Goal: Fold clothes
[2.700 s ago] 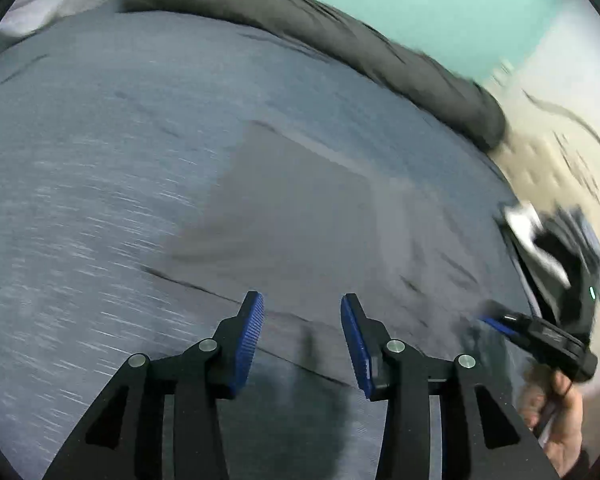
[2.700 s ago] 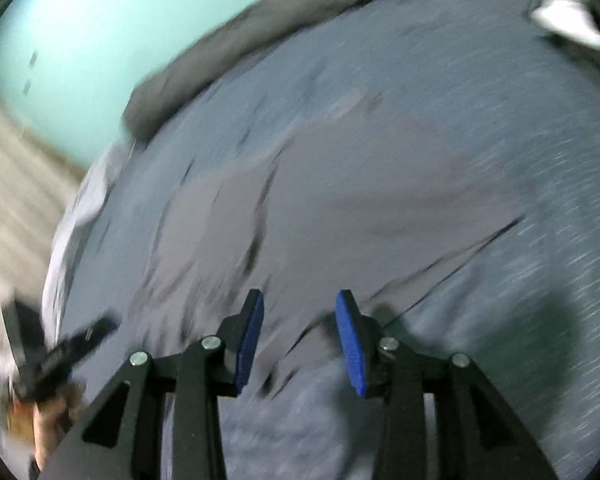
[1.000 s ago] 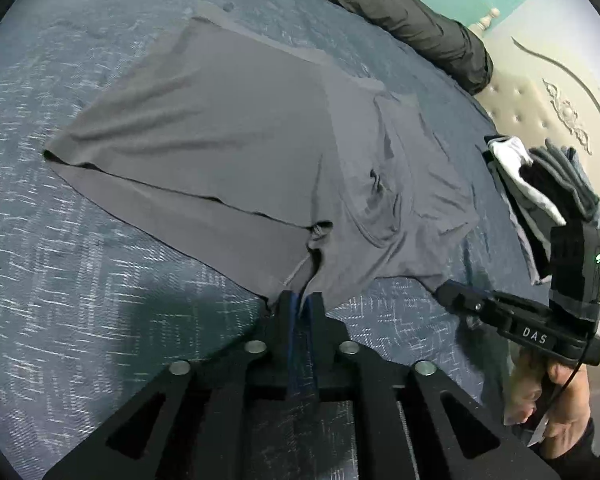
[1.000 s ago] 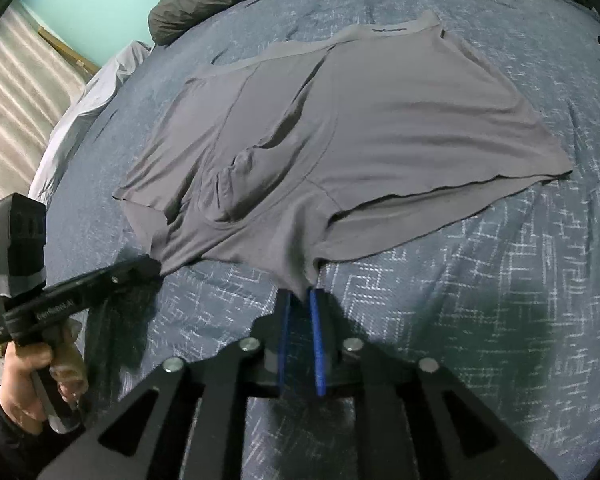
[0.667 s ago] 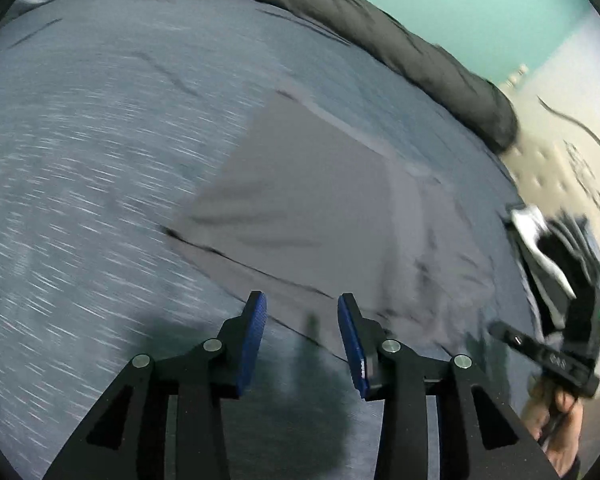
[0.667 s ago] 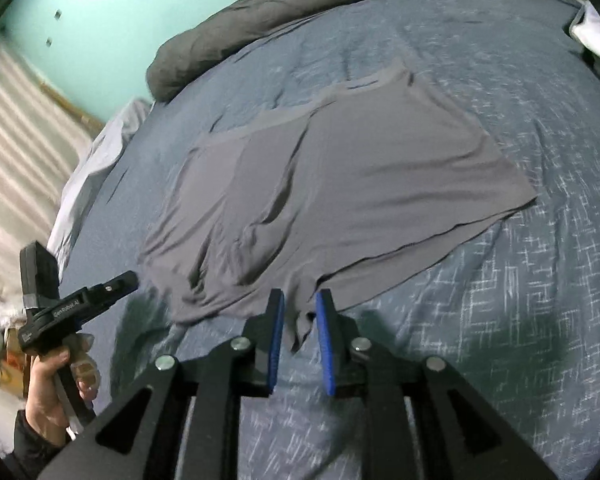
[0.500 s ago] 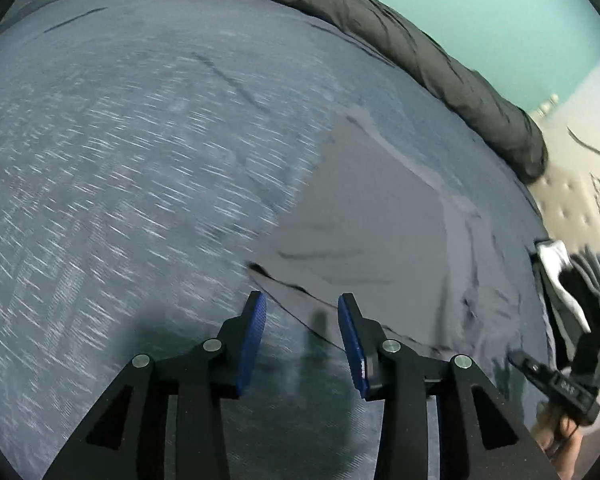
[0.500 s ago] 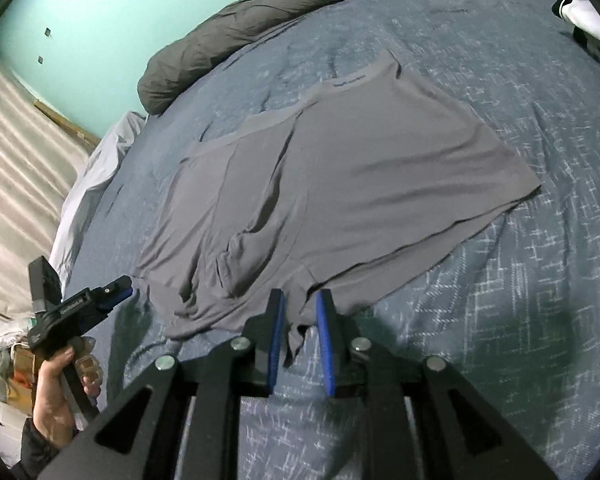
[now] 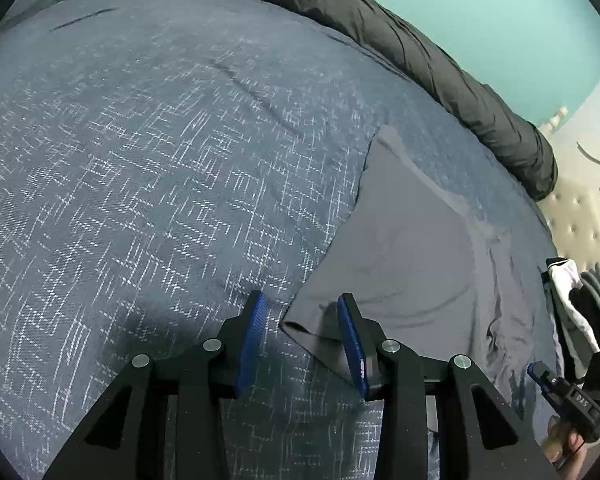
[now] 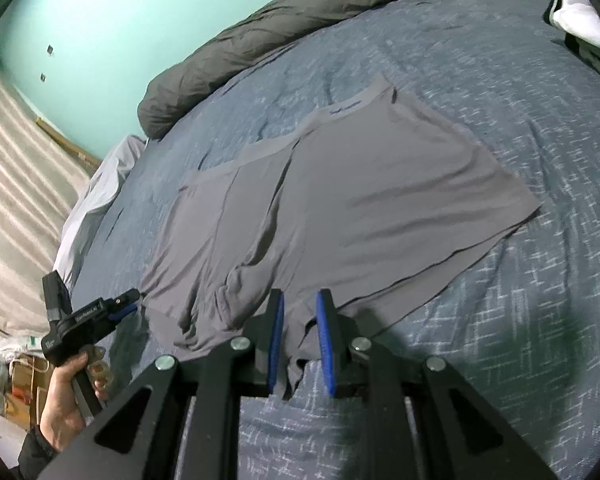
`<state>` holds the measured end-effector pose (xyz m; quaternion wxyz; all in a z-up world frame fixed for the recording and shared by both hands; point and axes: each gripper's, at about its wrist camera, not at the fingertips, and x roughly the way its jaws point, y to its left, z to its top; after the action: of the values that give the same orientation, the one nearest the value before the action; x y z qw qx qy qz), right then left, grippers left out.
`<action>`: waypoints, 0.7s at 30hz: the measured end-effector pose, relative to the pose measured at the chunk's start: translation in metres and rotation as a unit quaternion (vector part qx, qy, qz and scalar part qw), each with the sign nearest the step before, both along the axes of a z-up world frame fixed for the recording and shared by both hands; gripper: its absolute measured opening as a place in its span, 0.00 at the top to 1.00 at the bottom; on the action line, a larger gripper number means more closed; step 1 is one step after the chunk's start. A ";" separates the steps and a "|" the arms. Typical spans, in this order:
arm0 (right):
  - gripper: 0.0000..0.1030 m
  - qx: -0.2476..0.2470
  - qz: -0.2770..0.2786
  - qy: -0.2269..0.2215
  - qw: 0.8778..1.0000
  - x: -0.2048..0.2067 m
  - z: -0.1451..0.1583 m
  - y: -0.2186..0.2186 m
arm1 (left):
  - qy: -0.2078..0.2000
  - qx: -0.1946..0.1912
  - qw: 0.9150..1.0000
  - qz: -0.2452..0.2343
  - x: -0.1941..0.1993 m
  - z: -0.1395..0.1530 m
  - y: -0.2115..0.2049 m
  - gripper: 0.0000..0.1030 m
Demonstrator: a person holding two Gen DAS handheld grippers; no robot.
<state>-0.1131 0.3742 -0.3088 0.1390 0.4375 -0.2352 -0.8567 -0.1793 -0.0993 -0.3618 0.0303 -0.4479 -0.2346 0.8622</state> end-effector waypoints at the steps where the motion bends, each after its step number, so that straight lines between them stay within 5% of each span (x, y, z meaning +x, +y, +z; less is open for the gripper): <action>1: 0.85 -0.001 -0.005 0.003 1.000 0.000 0.001 0.003 | 0.000 0.003 1.000 0.001 -0.001 0.000 -0.001 0.85; 3: 0.85 -0.004 -0.016 0.007 1.000 0.001 0.002 0.011 | -0.001 0.012 1.000 0.002 -0.002 -0.001 -0.002 0.98; 21: 0.85 -0.039 -0.077 0.010 0.996 0.004 0.001 0.068 | 0.071 0.006 0.997 -0.023 -0.001 0.063 0.034 0.98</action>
<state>-0.1093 0.4426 -0.3074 0.0919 0.4038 -0.3001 -0.8593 -0.1799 -0.0658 -0.2987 0.0698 -0.3906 -0.2269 0.8894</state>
